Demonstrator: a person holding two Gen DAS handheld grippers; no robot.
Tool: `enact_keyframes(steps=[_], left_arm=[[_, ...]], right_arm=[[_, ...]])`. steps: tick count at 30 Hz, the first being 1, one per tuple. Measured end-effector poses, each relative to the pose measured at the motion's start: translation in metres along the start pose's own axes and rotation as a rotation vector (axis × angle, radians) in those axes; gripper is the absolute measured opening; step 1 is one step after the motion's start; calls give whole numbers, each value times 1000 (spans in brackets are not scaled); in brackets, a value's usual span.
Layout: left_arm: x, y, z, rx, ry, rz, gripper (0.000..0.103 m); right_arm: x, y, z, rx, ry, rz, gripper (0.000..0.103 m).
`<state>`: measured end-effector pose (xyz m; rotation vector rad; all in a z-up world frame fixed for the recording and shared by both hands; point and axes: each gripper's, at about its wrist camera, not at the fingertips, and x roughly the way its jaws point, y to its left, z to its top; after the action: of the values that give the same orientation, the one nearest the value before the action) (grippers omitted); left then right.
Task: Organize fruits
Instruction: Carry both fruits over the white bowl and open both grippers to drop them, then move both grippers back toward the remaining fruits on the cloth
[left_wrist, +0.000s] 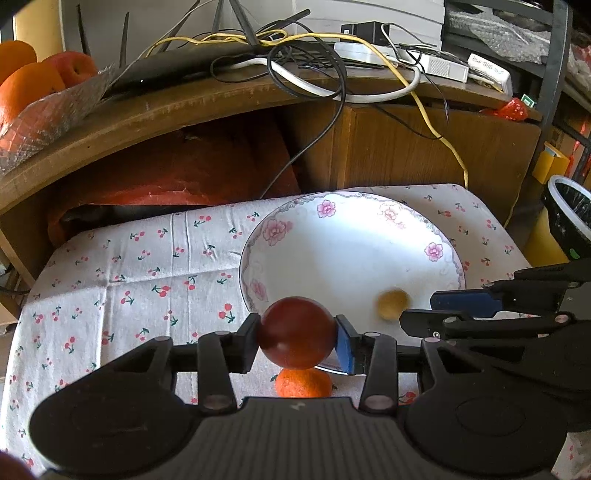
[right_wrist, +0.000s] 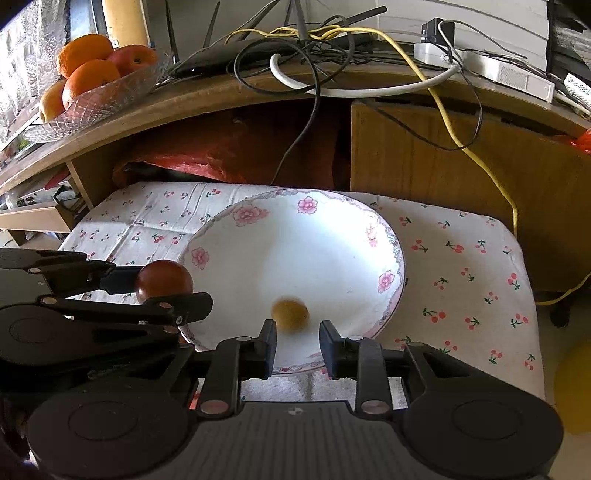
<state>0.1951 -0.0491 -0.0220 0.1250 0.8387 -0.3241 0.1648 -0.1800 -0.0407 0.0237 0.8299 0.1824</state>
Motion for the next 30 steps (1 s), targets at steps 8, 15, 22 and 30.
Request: enact_keyframes(steps=[8, 15, 22, 30], left_arm=[[-2, 1, 1, -7, -10, -4, 54], [-10, 3, 2, -13, -29, -5, 55], [-23, 6, -1, -10, -45, -10, 59], [-37, 13, -16, 17, -37, -14, 61]], right_arm=[[-4, -3, 0, 12, -11, -7, 28], [-13, -1, 0, 4, -27, 3, 33], [-23, 1, 0, -7, -47, 16, 35], [-29, 7, -7, -26, -38, 36, 38]])
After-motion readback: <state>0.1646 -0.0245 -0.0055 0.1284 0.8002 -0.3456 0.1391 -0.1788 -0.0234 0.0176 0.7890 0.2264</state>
